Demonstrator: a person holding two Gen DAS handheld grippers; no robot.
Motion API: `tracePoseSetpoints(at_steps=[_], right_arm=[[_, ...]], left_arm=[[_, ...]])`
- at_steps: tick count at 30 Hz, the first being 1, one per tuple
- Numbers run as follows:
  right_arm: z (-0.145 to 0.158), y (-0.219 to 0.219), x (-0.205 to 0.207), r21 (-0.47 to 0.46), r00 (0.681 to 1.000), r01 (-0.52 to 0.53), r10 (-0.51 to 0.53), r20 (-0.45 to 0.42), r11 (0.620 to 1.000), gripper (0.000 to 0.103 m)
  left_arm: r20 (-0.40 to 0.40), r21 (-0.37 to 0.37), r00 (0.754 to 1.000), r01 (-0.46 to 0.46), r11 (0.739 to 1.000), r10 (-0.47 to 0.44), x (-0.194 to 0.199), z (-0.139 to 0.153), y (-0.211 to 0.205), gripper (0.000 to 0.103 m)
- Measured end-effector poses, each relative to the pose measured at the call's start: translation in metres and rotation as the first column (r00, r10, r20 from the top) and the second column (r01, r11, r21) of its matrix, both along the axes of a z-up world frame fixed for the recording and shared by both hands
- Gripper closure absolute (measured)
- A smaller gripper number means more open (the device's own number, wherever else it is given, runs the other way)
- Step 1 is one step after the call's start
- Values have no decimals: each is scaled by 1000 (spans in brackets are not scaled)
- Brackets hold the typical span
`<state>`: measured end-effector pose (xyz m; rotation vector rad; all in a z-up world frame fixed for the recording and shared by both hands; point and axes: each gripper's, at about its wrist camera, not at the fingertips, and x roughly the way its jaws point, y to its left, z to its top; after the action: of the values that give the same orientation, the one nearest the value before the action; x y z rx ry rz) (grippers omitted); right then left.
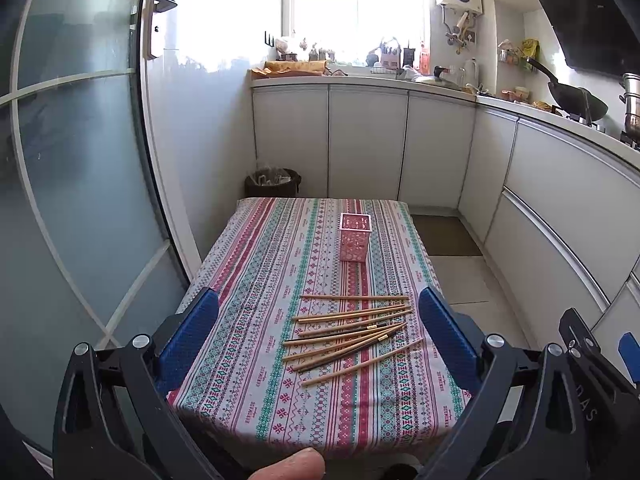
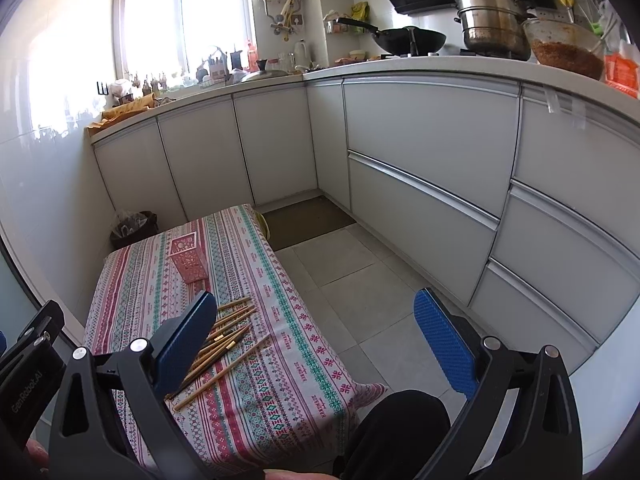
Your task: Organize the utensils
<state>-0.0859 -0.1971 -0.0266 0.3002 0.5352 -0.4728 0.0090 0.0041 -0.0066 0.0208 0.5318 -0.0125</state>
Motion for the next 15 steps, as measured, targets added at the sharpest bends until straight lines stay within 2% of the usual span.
tracePoseSetpoints(at_steps=[15], right_arm=[[-1,2,1,2,1000,-3,3,-7,1000,7]], left_arm=[[-6,-2,1000,-2,1000,2,1,-1,1,7]])
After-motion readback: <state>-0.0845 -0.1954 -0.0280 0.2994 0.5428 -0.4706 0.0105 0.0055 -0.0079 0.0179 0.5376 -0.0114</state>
